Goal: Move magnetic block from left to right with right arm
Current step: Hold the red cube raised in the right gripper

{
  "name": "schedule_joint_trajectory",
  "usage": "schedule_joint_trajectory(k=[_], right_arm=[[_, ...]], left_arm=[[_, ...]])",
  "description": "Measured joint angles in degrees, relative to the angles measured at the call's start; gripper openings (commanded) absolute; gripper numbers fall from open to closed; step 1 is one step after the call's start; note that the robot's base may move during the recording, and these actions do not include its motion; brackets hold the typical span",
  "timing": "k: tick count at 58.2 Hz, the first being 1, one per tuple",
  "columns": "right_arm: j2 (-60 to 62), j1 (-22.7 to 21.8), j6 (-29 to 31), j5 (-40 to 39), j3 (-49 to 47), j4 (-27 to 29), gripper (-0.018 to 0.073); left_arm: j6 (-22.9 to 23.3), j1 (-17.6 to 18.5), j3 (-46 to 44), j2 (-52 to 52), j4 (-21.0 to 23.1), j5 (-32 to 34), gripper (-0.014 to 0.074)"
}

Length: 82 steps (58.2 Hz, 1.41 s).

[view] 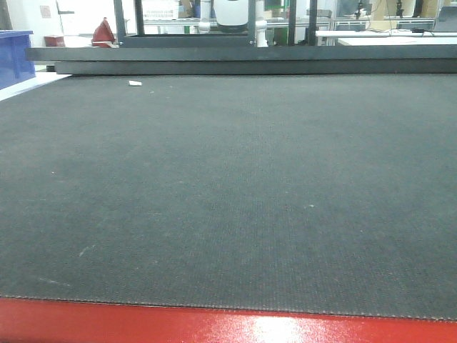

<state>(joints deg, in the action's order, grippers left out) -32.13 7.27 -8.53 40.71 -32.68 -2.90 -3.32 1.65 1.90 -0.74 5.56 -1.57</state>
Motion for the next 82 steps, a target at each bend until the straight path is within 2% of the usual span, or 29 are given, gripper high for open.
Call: schedule_joint_trajectory(k=[14,23,82], right_arm=[[16.93,0.0,0.46,0.54,0.46,-1.76,0.0274],[22.21,0.0,1.69,2.03,0.46,-2.0,0.0274],[22.9,0.0,2.05,3.3,0.46,-2.09,0.0274]], left_arm=[[0.0,0.0,0.0,0.0,0.0,0.0,-0.0126],[0.0,0.0,0.0,0.0,0.0,0.0,-0.0126],[0.0,0.0,0.0,0.0,0.0,0.0,-0.0126]])
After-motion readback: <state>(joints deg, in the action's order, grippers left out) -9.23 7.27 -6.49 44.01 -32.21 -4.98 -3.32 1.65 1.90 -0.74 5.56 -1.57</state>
